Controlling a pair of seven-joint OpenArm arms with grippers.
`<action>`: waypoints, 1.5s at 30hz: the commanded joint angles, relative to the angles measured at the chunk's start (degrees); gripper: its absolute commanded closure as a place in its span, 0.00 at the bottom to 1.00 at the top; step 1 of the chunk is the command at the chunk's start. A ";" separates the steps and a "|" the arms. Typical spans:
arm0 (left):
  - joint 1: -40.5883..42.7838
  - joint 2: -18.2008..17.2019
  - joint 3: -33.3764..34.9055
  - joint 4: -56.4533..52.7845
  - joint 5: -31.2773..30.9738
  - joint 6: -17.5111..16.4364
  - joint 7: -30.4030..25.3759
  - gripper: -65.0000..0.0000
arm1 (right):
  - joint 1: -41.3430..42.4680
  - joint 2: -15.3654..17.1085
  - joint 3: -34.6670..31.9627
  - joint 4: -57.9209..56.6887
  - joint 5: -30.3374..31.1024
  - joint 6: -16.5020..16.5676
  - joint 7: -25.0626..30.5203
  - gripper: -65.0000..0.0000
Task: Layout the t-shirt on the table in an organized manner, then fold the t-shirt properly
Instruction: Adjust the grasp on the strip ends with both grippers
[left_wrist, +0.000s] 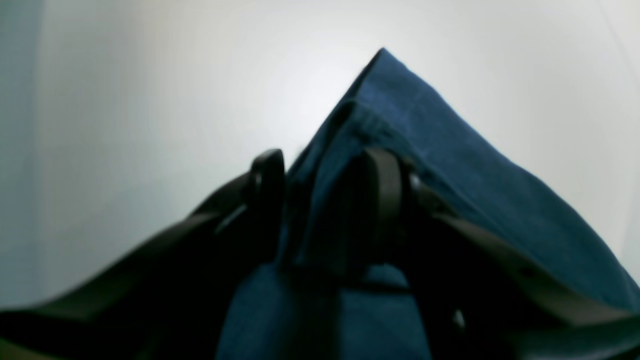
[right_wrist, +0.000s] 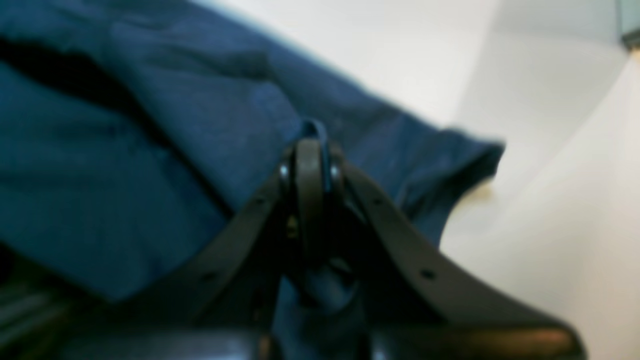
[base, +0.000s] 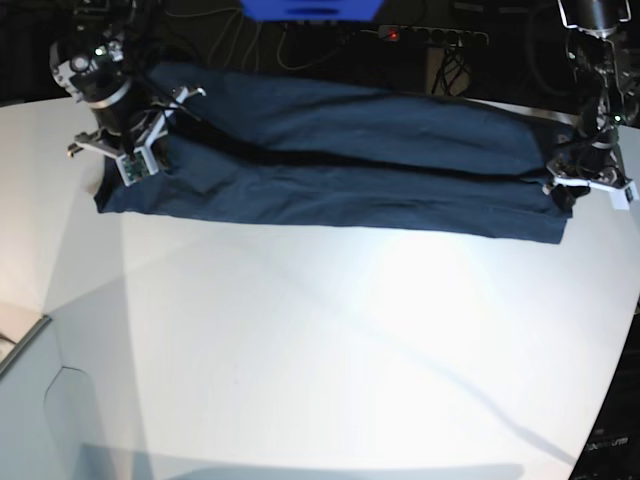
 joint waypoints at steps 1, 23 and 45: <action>-0.33 -1.02 -0.37 0.80 -0.22 -0.34 -1.24 0.62 | 0.10 0.16 0.16 0.21 0.77 0.02 1.24 1.00; -0.07 -1.11 -0.11 0.71 -0.14 -0.43 -1.15 0.49 | 11.00 1.31 4.73 -21.16 0.68 -0.07 1.33 1.00; 0.20 1.00 0.68 -1.92 -0.14 -0.60 5.53 0.71 | 11.71 0.16 4.64 -21.24 0.68 -0.07 1.24 1.00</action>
